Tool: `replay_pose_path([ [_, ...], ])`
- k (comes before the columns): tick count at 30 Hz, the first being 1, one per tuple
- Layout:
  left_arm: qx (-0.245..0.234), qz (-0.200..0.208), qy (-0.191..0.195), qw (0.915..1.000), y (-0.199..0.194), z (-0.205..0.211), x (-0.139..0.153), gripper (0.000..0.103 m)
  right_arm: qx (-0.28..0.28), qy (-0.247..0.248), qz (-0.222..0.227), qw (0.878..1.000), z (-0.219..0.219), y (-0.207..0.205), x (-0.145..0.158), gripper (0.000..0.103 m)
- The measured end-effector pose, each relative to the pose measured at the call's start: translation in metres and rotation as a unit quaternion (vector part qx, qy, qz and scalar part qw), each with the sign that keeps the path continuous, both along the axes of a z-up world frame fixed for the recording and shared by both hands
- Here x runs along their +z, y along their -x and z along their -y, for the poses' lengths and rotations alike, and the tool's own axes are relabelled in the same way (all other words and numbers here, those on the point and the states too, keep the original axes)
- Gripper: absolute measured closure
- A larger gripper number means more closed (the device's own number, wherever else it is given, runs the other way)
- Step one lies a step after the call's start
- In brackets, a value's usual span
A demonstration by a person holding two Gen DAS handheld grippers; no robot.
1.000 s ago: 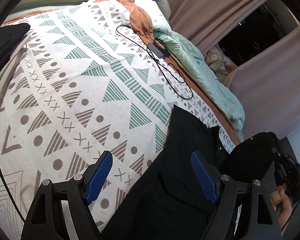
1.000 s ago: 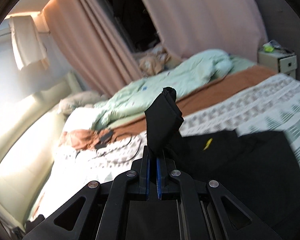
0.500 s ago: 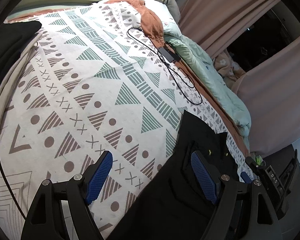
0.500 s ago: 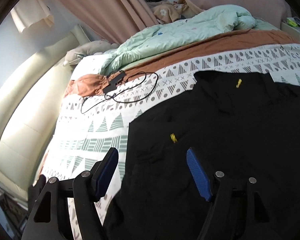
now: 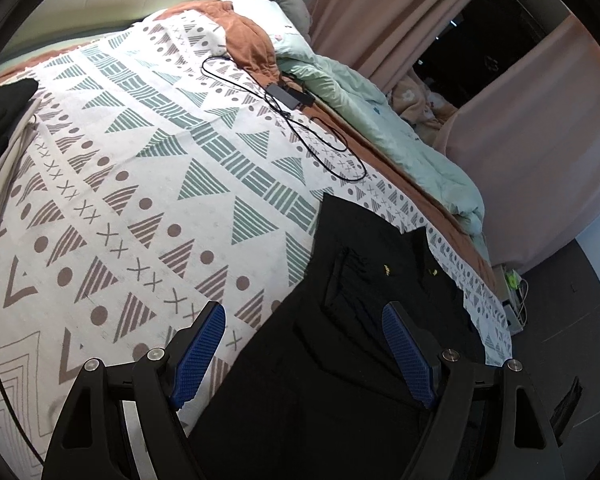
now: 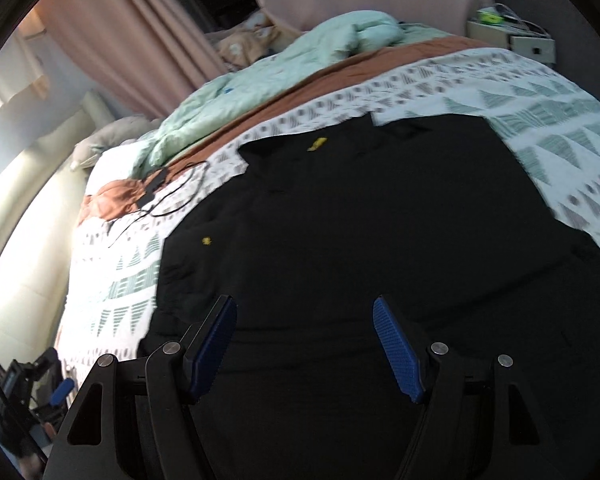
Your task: Fold large clothes
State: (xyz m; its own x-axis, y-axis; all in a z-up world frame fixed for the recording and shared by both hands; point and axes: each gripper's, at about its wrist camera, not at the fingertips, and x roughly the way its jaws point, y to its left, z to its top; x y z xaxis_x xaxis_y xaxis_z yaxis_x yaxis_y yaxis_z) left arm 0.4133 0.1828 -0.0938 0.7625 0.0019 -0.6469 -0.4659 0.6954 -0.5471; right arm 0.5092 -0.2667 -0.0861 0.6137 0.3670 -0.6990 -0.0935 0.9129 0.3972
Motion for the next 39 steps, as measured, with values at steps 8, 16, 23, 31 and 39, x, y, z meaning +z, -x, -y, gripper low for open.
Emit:
replay_pose_path([
  [8,-0.026,-0.012,-0.012,0.9995,0.039,0.047,0.006,0.014,-0.049,0.032,0.020,0.998,0.057,0.070,0.011,0.032],
  [16,-0.034,0.016,-0.040,0.9985,0.124,0.086,0.025,0.011,-0.040,0.032,0.050,0.997,0.092,0.150,0.035,0.032],
  [23,-0.065,0.042,-0.041,0.9962,0.186,0.114,0.047,0.003,-0.065,0.023,0.059,0.996,0.130,0.209,0.045,0.032],
  [31,-0.076,0.077,-0.073,0.9915,0.248,0.129,0.066,0.002,-0.100,0.005,0.082,0.992,0.171,0.272,0.045,0.032],
  [39,-0.085,0.073,-0.092,0.9894,0.290,0.128,0.069,0.002,-0.100,0.015,0.062,0.993,0.196,0.327,0.033,0.032],
])
